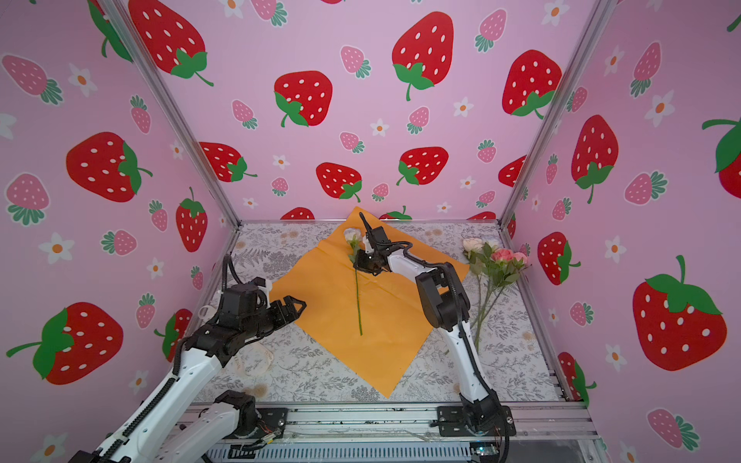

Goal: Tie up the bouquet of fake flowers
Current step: 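Carry the white rose over the orange paper and lay it down with the right gripper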

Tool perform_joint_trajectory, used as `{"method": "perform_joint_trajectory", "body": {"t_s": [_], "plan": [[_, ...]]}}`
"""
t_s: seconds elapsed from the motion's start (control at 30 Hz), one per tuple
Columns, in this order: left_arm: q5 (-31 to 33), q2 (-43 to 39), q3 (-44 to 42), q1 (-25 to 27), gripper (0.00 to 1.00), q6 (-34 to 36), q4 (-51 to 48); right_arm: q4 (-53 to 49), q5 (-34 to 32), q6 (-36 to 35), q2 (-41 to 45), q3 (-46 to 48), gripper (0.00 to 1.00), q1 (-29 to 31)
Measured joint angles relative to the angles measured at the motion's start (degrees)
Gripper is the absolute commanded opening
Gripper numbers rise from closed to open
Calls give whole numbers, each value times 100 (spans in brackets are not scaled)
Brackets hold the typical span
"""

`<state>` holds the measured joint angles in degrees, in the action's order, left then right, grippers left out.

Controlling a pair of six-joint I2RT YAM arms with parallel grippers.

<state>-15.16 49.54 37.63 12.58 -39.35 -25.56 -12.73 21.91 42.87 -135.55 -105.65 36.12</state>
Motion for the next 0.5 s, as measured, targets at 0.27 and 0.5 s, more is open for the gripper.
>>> {"method": "perform_joint_trajectory", "body": {"t_s": [0.27,0.5], "plan": [[-46,-35,-2,0,91,-17,7,9,-201,79,-70,-15,21,15],[-153,-199,-166,0,91,-125,79,81,-208,85,-70,-79,29,15]]}}
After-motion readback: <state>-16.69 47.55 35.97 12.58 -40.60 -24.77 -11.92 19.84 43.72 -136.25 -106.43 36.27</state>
